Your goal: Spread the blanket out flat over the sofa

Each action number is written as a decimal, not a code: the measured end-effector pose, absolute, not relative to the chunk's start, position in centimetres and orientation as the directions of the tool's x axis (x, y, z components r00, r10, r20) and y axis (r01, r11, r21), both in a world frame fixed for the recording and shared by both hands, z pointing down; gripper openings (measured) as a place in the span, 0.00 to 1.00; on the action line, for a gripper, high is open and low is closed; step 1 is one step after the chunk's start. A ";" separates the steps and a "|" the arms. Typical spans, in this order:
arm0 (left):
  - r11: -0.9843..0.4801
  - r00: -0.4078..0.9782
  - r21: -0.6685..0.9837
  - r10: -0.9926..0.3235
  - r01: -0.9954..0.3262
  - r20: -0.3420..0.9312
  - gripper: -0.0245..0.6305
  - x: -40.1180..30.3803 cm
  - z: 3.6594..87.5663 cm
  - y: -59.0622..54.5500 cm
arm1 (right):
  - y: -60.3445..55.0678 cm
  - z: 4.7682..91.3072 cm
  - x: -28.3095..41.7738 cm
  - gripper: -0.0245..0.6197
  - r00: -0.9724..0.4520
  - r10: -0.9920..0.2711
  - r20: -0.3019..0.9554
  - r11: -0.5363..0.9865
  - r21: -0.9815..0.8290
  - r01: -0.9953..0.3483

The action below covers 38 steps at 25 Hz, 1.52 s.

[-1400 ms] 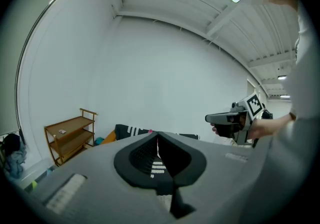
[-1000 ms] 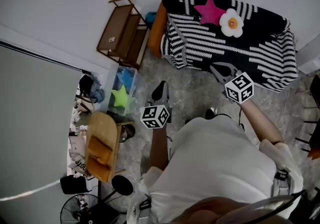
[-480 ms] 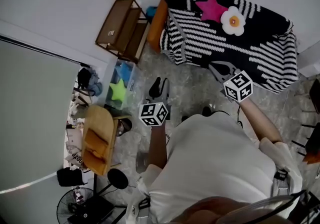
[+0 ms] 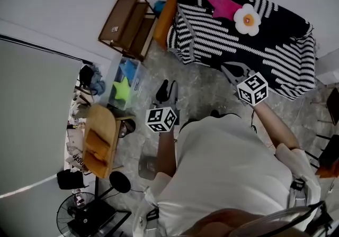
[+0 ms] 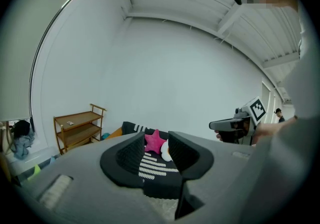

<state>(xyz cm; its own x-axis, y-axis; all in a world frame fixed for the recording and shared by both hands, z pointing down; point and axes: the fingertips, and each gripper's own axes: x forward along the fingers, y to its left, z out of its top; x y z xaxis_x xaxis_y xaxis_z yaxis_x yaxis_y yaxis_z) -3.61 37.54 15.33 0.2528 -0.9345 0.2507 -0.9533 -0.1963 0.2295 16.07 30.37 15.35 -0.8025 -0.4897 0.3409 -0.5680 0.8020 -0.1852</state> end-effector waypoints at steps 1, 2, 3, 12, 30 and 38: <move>-0.195 0.252 0.230 -0.934 -0.953 0.253 0.26 -3.5 15.4 37.5 | 30.2 15.5 16.2 0.03 -0.804 -0.487 0.342 0.803 -0.186 -0.566; -0.195 0.252 0.230 -0.933 -0.954 0.255 0.26 -3.3 15.6 37.3 | 30.1 15.6 16.3 0.03 -0.804 -0.485 0.345 0.804 -0.187 -0.565; -0.196 0.253 0.230 -0.933 -0.953 0.257 0.27 -3.2 15.7 37.2 | 29.9 15.8 16.4 0.03 -0.804 -0.483 0.347 0.804 -0.188 -0.564; -0.210 0.274 0.238 -0.921 -0.948 0.276 0.27 -3.0 16.6 34.9 | 27.9 16.4 16.1 0.03 -0.806 -0.478 0.348 0.804 -0.196 -0.561; -0.274 0.350 0.273 -0.892 -0.922 0.286 0.27 -12.0 18.7 20.9 | 16.1 19.1 8.8 0.03 -0.734 -0.542 0.410 0.733 -0.198 -0.651; -0.314 0.394 0.286 -0.871 -0.905 0.292 0.27 -19.5 19.0 12.5 | 8.7 19.5 1.1 0.03 -0.698 -0.560 0.446 0.702 -0.191 -0.686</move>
